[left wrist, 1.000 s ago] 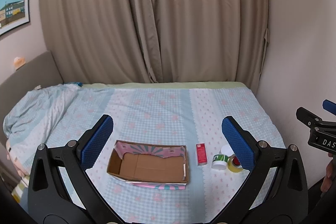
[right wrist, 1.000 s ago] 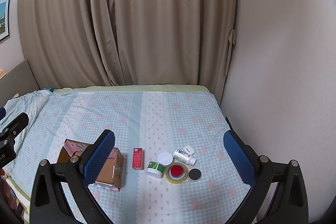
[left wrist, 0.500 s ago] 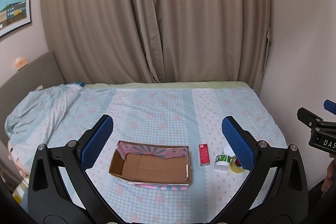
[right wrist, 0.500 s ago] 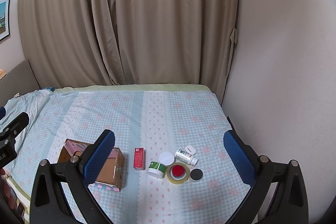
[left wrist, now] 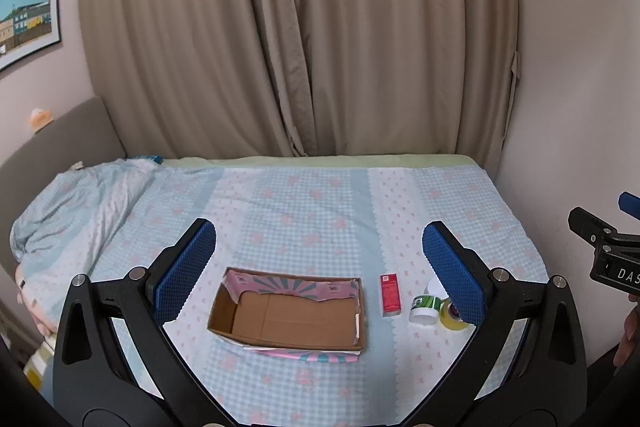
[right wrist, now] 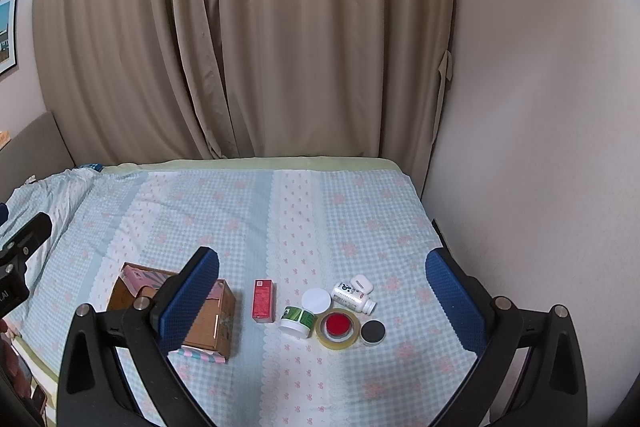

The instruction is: Organize rigid objects

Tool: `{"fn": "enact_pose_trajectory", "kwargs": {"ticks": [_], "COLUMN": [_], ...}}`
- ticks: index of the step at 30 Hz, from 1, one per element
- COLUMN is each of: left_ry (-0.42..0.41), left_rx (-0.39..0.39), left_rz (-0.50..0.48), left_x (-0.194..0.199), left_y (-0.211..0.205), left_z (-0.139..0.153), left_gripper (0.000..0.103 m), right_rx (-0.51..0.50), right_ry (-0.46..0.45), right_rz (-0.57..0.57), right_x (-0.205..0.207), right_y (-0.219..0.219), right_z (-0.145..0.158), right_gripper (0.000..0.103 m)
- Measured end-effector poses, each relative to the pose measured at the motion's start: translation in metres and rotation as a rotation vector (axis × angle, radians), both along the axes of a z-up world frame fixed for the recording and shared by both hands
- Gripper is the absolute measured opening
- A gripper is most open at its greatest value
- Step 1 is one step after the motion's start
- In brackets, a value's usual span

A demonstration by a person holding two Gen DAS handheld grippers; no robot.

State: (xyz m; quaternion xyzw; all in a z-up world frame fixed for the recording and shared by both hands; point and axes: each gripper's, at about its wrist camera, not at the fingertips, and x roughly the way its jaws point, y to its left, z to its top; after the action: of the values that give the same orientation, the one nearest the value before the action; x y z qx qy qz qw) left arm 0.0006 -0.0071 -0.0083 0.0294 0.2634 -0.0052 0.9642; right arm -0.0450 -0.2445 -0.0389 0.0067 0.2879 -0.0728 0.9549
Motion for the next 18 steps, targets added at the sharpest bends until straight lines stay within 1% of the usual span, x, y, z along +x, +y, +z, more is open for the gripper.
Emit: {"fn": "enact_pose_trajectory", "kwargs": {"ticks": [18], "left_ry": [0.006], "left_rx": [-0.010], "left_rz": [-0.003], "left_x": [0.0054], "left_y": [-0.0010], "left_z": [0.0060], "left_gripper": [0.102], "right_rx": [0.006], "right_ry": [-0.002], "right_rz": [0.006], "right_x": [0.0007], "right_y": [0.0019], "right_z": [0.0045], "right_gripper": [0.103]}}
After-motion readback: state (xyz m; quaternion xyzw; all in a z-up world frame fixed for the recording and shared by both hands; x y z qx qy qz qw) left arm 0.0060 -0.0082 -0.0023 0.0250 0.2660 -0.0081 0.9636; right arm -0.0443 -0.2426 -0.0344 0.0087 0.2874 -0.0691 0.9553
